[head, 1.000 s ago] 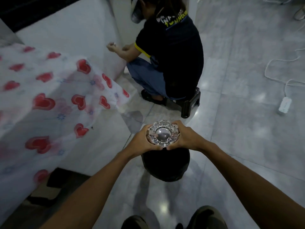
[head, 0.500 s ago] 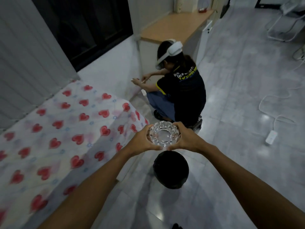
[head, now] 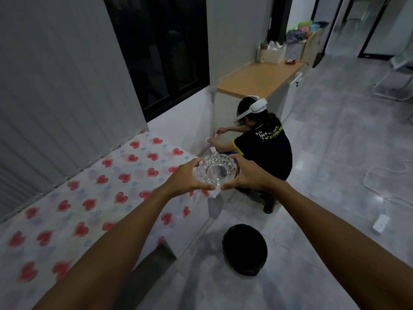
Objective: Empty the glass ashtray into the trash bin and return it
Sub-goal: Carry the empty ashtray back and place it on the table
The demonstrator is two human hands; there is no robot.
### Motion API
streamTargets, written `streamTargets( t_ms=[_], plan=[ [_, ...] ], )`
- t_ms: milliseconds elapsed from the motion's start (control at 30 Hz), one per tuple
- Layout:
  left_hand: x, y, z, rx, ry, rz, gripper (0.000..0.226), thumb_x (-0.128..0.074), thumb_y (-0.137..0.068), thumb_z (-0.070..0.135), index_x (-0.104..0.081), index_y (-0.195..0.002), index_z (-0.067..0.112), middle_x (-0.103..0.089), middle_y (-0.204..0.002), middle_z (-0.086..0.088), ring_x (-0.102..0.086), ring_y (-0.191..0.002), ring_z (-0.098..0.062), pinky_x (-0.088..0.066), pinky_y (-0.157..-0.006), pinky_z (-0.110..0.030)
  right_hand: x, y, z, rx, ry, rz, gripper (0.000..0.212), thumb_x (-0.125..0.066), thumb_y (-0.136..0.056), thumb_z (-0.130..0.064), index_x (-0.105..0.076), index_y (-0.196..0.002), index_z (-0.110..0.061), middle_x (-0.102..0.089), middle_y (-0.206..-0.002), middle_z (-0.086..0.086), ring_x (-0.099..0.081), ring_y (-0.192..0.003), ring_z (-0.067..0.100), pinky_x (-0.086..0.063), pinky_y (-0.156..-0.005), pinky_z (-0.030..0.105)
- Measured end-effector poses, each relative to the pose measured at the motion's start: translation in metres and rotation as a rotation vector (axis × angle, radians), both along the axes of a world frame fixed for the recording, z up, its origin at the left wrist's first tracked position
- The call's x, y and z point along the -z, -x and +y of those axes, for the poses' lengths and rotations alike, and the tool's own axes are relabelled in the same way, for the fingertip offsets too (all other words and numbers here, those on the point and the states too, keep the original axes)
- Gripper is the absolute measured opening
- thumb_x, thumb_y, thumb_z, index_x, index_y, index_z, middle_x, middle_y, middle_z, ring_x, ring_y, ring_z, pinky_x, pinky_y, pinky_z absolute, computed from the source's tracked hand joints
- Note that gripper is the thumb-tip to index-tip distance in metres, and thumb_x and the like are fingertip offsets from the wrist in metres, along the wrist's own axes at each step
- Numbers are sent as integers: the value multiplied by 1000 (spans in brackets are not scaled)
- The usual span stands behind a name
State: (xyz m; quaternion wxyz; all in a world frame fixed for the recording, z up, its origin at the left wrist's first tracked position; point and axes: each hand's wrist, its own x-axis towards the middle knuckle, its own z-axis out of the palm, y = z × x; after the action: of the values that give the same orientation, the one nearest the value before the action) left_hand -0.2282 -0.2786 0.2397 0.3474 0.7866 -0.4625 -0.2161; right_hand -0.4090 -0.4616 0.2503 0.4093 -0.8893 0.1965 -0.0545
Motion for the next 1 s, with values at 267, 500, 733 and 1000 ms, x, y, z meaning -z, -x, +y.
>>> streamTargets(
  t_ms=[267,500,733,1000],
  plan=[
    [-12,-16,64,-83,12,-8,93,-98,-64,45,-52,-144,33,-59,-120,22,-60,-105,-2,-47,-68,-3,-19,-35,51,-99,54,34,77,-97,-73,-24,-53,-136,-22,-62,-118,-14,-61,-108,2,-42,-79,-4],
    [-17,-48,154,-251,20,-31,105,-95,-62,56,-46,-150,29,-57,-144,11,-55,-124,-9,-47,-88,-13,-28,-106,119,-268,156,17,93,-97,-68,-47,-50,-145,-24,-63,-133,-13,-62,-120,9,-51,-102,28],
    [-10,-95,254,-469,-13,-19,115,-93,-60,61,-41,-156,26,-51,-156,2,-51,-140,-20,-44,-106,-29,-21,-198,197,-506,149,31,89,-92,-79,-38,-43,-151,-20,-55,-137,-7,-54,-119,12,-40,-88,8],
    [13,-153,326,-719,-40,6,107,-95,-61,56,-46,-152,26,-57,-141,13,-55,-127,-10,-42,-94,-16,5,-317,261,-721,123,46,93,-92,-79,-42,-39,-153,-21,-53,-143,-4,-51,-118,12,-46,-97,23]
  ],
)
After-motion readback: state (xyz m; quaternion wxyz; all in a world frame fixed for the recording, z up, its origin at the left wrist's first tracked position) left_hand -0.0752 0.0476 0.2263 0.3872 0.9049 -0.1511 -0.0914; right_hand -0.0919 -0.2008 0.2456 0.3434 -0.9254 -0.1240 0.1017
